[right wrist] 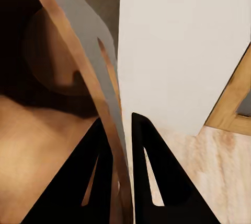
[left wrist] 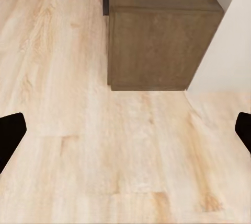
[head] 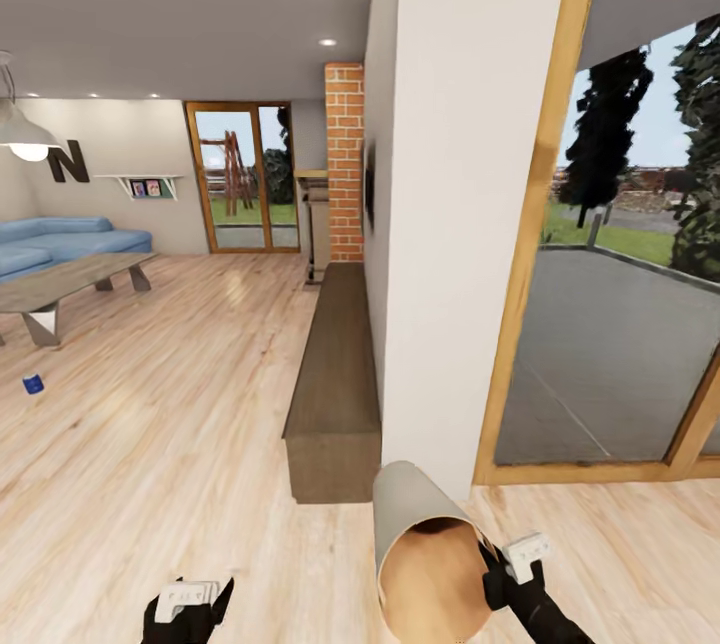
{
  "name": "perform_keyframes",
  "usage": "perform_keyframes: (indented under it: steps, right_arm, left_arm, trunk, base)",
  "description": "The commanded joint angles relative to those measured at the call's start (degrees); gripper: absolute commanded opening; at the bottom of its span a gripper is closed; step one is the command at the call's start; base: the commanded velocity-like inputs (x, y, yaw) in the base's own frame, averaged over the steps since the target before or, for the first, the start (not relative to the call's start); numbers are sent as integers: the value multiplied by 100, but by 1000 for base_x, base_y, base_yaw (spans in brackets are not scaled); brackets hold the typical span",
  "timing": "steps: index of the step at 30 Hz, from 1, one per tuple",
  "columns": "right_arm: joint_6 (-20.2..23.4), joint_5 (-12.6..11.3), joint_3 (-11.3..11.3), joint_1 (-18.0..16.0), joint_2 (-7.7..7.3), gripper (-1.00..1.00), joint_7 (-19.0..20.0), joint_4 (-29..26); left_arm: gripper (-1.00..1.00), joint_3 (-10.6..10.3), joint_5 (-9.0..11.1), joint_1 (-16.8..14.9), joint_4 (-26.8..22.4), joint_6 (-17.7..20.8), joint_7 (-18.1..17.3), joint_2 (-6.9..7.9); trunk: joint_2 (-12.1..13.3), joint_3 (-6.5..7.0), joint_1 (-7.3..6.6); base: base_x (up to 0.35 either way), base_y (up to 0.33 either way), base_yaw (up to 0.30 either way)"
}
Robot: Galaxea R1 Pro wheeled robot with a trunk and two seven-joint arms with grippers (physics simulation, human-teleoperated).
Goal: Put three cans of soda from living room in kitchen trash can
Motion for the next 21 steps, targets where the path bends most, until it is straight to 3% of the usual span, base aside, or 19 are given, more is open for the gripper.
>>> perform_keyframes:
  steps: [1, 5, 11, 21]
  right_arm:
    - [19, -43, -3, -3, 21, -100, 30, -19]
    - [52, -41, -9, 5, 72, -100, 13, -45]
    - [127, -79, -3, 44, 100, -100, -1, -57]
    - [343, -60, 10, 47, 124, -100, -10, -54]
  left_arm:
    - [100, 1, 5, 1, -41, 25, 2, -3]
    - [100, 1, 12, 14, -67, 53, -4, 5]
    - [100, -6, 72, 20, 389, -256, -16, 11]
    - [100, -11, 76, 20, 445, -306, -10, 2]
  trunk:
    - [0, 0, 0]
    - [0, 0, 0]
    - [0, -14, 0]
    - [0, -82, 0]
  base:
    - [288, 158, 0]
    - [276, 169, 0]
    - [233, 209, 15]
    - [219, 221, 120]
